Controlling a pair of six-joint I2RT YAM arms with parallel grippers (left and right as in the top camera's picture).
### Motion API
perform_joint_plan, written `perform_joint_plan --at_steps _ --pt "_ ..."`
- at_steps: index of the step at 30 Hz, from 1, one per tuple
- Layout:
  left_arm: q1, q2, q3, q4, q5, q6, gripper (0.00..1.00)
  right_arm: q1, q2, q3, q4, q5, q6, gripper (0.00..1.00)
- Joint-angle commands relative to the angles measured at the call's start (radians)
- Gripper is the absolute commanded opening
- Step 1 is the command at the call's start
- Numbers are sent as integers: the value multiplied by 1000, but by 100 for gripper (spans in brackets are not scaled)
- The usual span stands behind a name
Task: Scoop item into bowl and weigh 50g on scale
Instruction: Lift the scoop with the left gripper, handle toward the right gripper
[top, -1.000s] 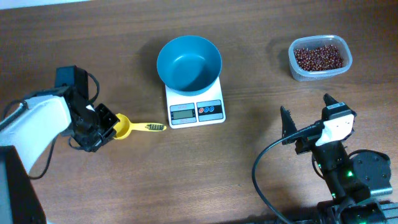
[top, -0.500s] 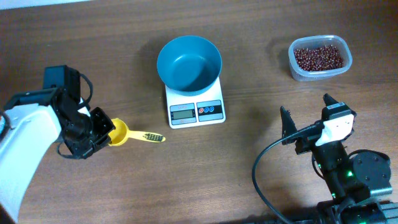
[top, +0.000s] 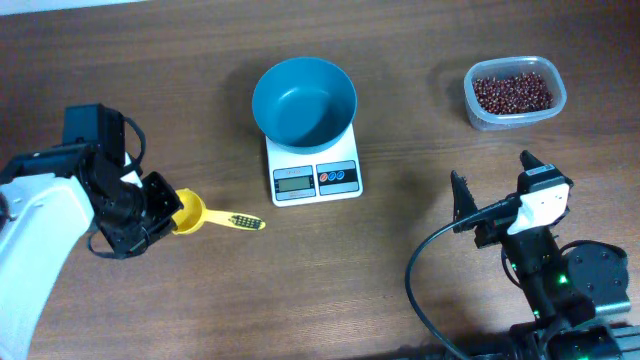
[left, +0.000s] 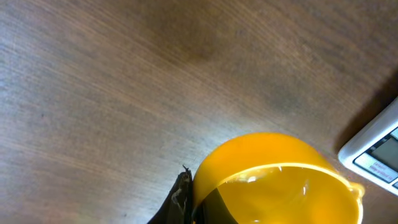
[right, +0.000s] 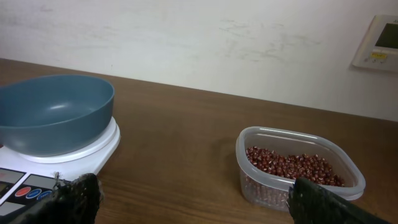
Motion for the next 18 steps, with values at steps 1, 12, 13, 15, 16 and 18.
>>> perform_joint_plan --at_steps 1,12,13,15,16,18 --pt "-3 -18 98 -42 3 19 0 12 -6 -9 0 5 11 99" --pt "-3 -22 298 -419 226 -95 0 12 -6 -9 0 5 11 99" --pt "-3 -22 298 -436 227 -95 0 12 -6 -9 0 5 11 99" --pt "-3 -22 298 -444 250 -95 0 12 -6 -9 0 5 11 99" --pt "-3 -22 298 -444 273 -95 0 12 -6 -9 0 5 11 99" --pt "-3 -22 298 -449 339 -95 0 12 -6 -9 0 5 11 99"
